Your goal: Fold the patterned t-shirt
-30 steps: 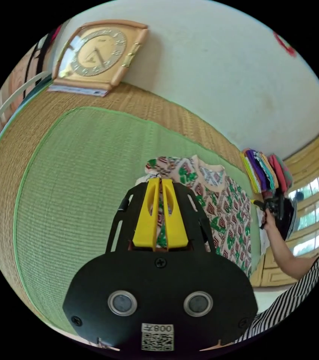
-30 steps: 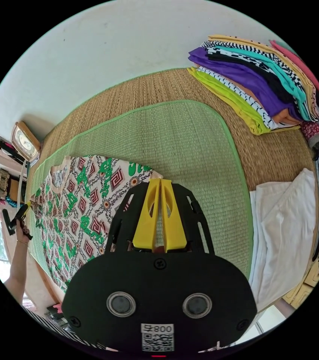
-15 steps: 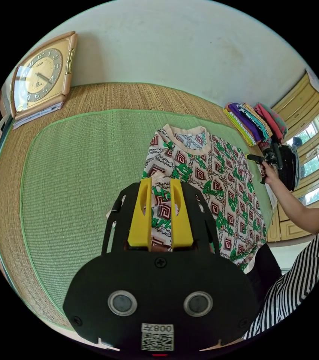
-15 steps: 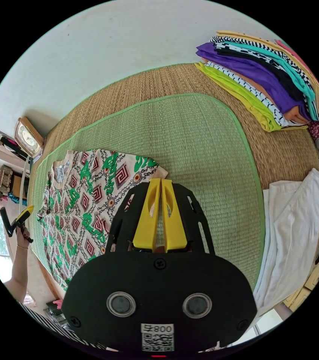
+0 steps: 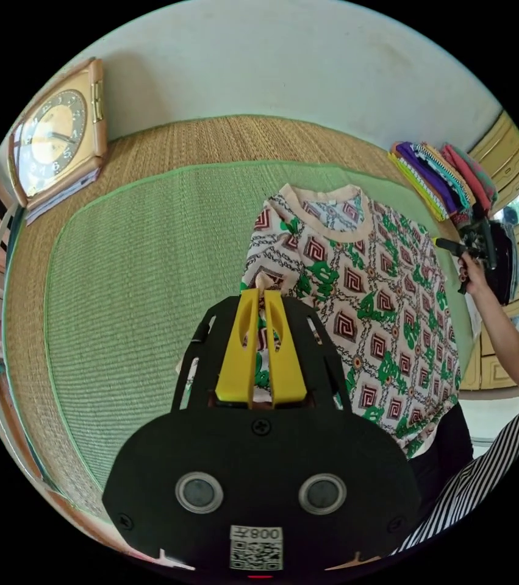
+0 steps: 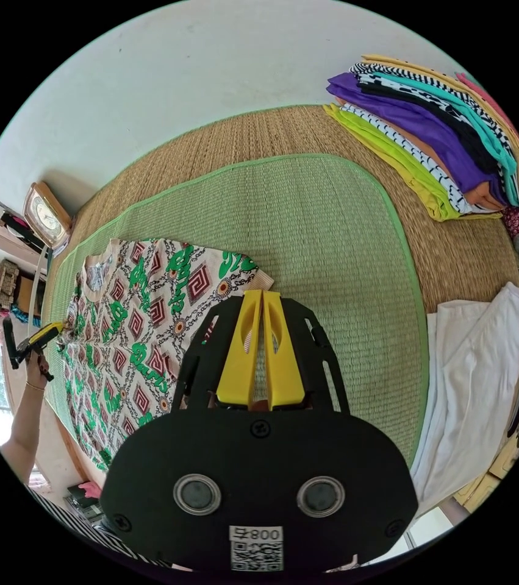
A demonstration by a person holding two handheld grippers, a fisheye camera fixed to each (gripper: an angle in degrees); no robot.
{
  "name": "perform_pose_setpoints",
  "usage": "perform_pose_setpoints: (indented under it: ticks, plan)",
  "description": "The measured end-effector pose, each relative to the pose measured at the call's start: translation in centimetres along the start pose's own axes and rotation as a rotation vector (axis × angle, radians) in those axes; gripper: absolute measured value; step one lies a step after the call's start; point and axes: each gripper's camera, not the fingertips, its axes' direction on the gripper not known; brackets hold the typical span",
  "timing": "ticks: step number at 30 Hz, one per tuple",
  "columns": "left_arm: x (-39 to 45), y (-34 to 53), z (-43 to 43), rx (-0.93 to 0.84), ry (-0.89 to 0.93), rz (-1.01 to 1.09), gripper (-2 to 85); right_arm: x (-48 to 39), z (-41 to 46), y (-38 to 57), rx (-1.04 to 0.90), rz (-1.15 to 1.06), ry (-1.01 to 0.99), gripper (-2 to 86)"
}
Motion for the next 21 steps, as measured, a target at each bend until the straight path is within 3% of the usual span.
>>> perform_pose_setpoints:
  ticks: [4, 12, 15, 21]
  plan:
    - [-3.0, 1.4, -3.9, 0.157, -0.036, -0.156, 2.1, 0.8, -0.2, 0.1, 0.006, 0.012, -0.023, 0.0]
    - [-10.7, 5.2, -3.3, 0.181, 0.043, -0.567, 3.7, 2.3, -0.9, -0.2, 0.015, 0.047, -0.062, 0.0]
    - [-10.2, 7.5, -3.2, 0.213, 0.089, -0.56, 4.5, 3.1, -1.2, 0.1, 0.025, 0.065, -0.083, -0.1]
    - [-8.3, 10.2, -1.0, 0.043, 0.036, -0.461, 4.8, 4.5, -1.4, 1.9, 0.041, 0.1, -0.122, -0.2]
